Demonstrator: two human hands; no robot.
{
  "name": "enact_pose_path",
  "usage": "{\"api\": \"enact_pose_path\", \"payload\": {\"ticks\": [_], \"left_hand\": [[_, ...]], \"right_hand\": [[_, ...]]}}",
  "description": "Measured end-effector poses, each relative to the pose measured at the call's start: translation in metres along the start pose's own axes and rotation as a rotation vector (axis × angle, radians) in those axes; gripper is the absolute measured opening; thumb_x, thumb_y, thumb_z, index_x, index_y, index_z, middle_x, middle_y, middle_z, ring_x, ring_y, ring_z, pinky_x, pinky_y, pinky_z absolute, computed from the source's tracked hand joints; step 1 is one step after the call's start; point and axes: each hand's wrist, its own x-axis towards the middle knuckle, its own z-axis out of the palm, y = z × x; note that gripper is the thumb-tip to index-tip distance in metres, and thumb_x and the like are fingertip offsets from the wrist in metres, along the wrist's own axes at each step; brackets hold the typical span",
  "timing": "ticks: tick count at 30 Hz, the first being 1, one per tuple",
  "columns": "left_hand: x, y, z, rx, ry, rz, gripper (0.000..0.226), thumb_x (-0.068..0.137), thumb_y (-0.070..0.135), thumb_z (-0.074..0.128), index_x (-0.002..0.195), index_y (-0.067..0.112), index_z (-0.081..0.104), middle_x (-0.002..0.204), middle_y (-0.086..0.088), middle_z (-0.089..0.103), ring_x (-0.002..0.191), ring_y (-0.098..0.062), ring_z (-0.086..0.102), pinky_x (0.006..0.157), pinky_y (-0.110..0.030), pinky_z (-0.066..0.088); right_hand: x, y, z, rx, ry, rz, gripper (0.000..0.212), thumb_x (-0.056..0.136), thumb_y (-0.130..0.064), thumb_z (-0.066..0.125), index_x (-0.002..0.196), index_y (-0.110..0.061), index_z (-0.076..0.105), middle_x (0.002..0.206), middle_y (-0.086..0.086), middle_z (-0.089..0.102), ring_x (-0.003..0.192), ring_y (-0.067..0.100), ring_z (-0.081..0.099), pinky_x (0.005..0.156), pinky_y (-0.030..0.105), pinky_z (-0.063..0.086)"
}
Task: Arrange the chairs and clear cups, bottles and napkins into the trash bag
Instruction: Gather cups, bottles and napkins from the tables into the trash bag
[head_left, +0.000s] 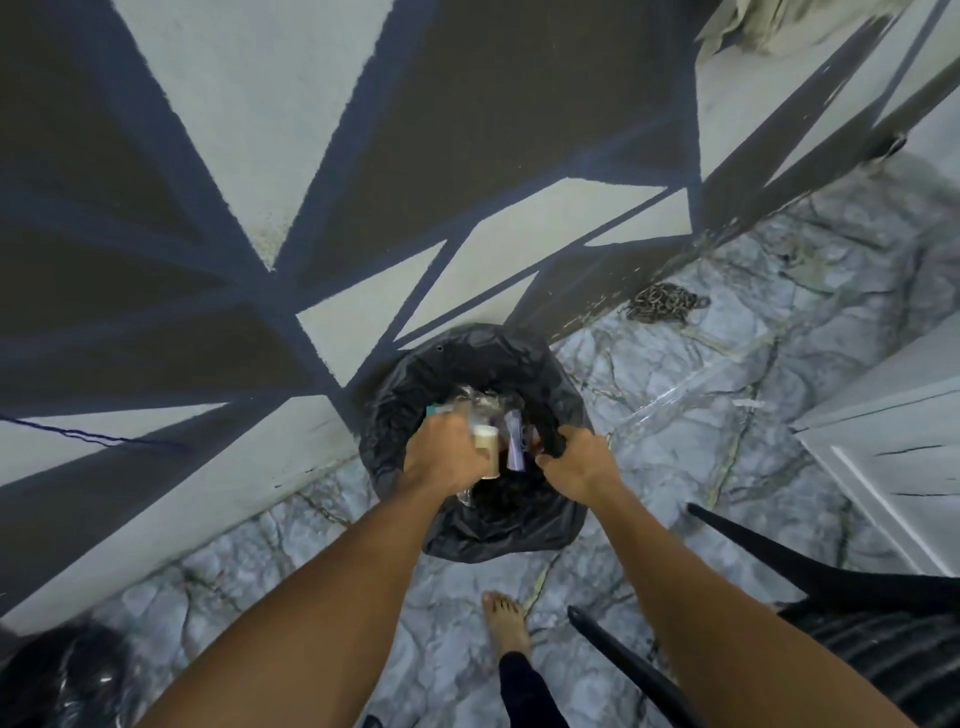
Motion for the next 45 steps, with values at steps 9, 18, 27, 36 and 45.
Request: {"api": "enact_pose_path", "payload": {"ticks": [9,18,27,36,45], "left_hand": [[-0.089,0.029,-0.025,-0.018,0.030,0.150,0.027,0.077,0.021,0.063,0.104,0.018,0.062,0.106,-0.007,0.068,0.099,-0.033,0.063,0.076,-0.036,0.053],[-0.236,0.172,-0.019,0.021,0.138,0.614,0.030,0.078,0.028,0.067,0.108,0.023,0.066,0.112,-0.001,0.069,0.112,-0.029,0.060,0.084,-0.035,0.051],[-0.386,0.343,0.089,0.136,-0.002,1.063,0.053,0.082,0.028,0.067,0.133,0.015,0.057,0.127,-0.006,0.063,0.119,-0.029,0.056,0.096,-0.041,0.050],[-0.540,0.487,0.274,0.295,-0.292,1.323,0.064,0.087,0.023,0.062,0.148,0.017,0.044,0.151,-0.003,0.046,0.140,-0.023,0.039,0.114,-0.036,0.033],[-0.651,0.614,0.436,0.389,-0.408,1.449,0.060,0.082,0.024,0.070,0.139,0.017,0.053,0.137,-0.003,0.059,0.127,-0.025,0.053,0.106,-0.037,0.042]], "right_hand": [[-0.100,0.009,-0.024,0.009,0.095,-0.186,0.036,0.083,-0.020,0.064,0.118,-0.016,0.065,0.114,0.016,0.068,0.110,0.037,0.062,0.093,0.042,0.052],[-0.282,0.090,-0.114,0.120,0.493,-0.353,0.037,0.083,-0.018,0.056,0.118,-0.013,0.066,0.118,0.010,0.069,0.112,0.030,0.061,0.096,0.040,0.050],[-0.443,0.307,-0.170,0.270,0.899,-0.048,0.044,0.086,-0.013,0.060,0.130,-0.014,0.061,0.133,0.005,0.062,0.125,0.021,0.054,0.108,0.030,0.037],[-0.572,0.545,-0.170,0.389,1.050,0.306,0.049,0.085,-0.016,0.059,0.134,-0.016,0.058,0.131,0.003,0.063,0.124,0.022,0.054,0.106,0.034,0.042],[-0.638,0.740,-0.199,0.472,1.048,0.518,0.040,0.086,-0.012,0.057,0.126,-0.012,0.062,0.125,0.010,0.065,0.116,0.030,0.057,0.095,0.039,0.046]]}}
